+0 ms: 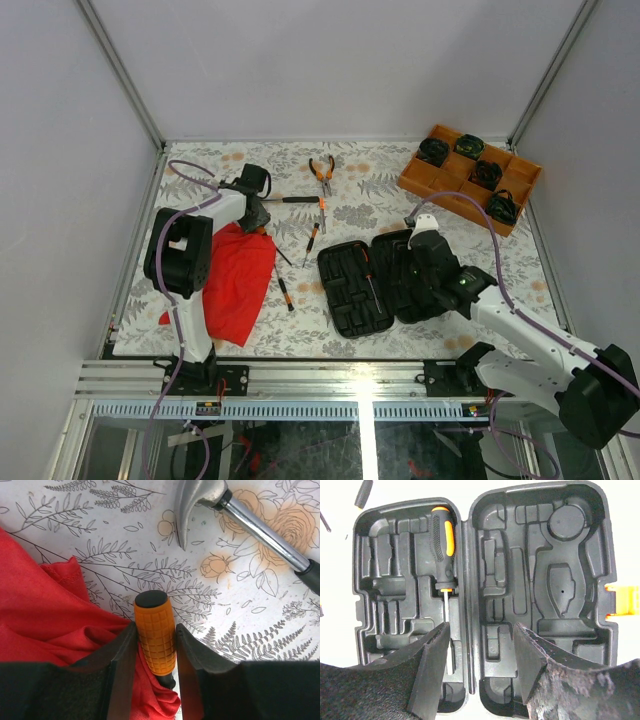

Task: Sort the tools into containers
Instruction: Pick up the screwdriver from the center of the board.

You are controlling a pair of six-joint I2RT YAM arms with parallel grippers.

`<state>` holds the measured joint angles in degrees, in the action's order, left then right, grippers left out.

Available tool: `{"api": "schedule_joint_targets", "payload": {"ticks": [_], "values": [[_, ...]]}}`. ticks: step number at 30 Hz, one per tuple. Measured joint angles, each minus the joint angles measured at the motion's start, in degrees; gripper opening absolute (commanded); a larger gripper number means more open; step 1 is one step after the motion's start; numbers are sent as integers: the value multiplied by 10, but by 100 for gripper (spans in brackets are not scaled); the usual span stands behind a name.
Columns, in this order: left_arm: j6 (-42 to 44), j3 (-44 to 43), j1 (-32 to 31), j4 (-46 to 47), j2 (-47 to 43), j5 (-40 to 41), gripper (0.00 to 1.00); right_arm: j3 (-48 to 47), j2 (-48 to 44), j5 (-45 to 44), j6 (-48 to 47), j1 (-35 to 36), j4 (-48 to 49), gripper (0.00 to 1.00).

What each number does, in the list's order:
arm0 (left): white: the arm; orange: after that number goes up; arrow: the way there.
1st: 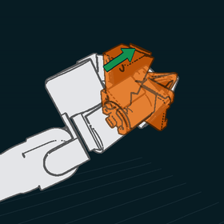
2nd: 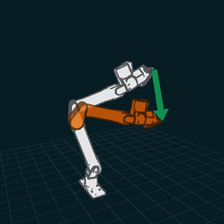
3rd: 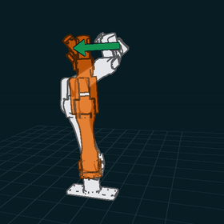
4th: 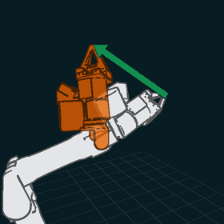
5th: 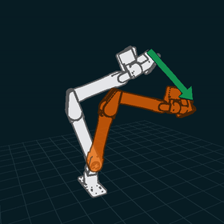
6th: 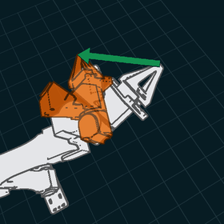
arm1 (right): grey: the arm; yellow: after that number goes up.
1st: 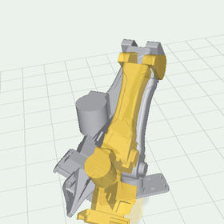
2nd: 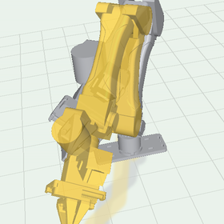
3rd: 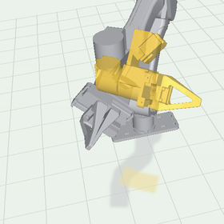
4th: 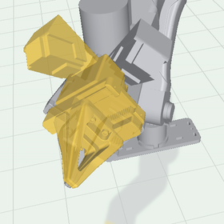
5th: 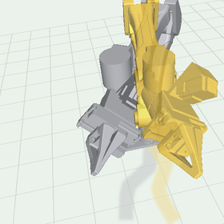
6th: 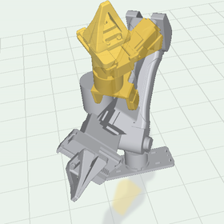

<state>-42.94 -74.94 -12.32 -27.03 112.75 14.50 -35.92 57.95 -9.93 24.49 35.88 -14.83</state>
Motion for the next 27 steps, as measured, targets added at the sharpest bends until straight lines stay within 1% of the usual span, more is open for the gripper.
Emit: {"api": "schedule_joint_targets", "payload": {"ticks": [5,10,16,19,24,27], "values": [[6,0,-1,2,-21,-24,22,0,-19,-5,2,0,0,60],[15,1,-5,15,-97,-50,22,0,-27,-11,8,0,0,61],[28,10,-13,53,-178,-93,18,0,-43,-6,10,0,2,64],[36,35,-30,62,-209,-115,12,3,-66,21,6,0,12,70],[52,113,-91,83,-280,-153,0,3,-86,100,3,0,57,73],[53,167,-138,104,-343,-172,0,3,-82,157,17,0,94,73]]}}
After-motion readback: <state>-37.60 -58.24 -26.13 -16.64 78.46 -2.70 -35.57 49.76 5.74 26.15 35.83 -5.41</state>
